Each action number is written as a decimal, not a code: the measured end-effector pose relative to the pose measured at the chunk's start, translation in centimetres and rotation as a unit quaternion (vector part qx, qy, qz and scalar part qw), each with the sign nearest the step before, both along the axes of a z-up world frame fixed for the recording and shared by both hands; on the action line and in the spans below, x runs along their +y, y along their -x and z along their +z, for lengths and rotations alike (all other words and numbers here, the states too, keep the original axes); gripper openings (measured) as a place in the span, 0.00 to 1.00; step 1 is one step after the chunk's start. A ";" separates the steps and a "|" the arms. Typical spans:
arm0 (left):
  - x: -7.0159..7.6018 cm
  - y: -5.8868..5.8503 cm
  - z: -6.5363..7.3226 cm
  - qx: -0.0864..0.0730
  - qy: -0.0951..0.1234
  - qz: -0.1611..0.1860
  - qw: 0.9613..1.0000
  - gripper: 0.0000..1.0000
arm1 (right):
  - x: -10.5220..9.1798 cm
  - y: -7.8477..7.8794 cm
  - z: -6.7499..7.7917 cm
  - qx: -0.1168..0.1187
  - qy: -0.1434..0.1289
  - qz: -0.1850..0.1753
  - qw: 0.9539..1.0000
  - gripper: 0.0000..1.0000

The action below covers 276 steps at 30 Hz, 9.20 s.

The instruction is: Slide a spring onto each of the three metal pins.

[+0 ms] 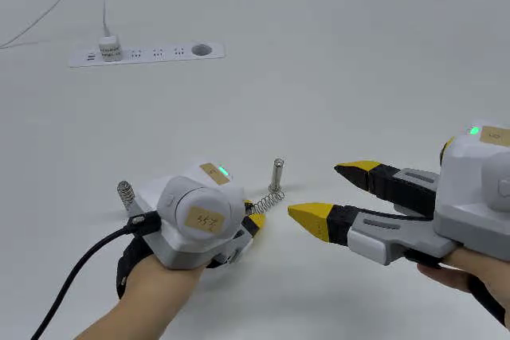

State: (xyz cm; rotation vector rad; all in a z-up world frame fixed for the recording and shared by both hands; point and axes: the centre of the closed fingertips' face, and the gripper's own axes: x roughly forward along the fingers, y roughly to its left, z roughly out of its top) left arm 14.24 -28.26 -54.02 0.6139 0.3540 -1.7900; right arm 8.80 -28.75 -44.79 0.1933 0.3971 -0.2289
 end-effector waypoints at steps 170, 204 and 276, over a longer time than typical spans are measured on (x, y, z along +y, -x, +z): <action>11.7 -9.3 6.8 0.061 0.079 0.185 0.978 0.63 | -5.2 -6.4 0.1 -0.046 -0.021 -0.044 0.998 0.11; 11.7 -9.9 6.6 0.062 0.075 0.205 0.974 0.71 | -4.2 -6.0 -2.4 0.009 0.048 -0.031 0.998 0.12; 14.9 -10.6 8.4 0.063 0.045 0.212 0.974 0.77 | 1.4 -2.4 0.2 0.033 0.004 -0.003 0.999 0.73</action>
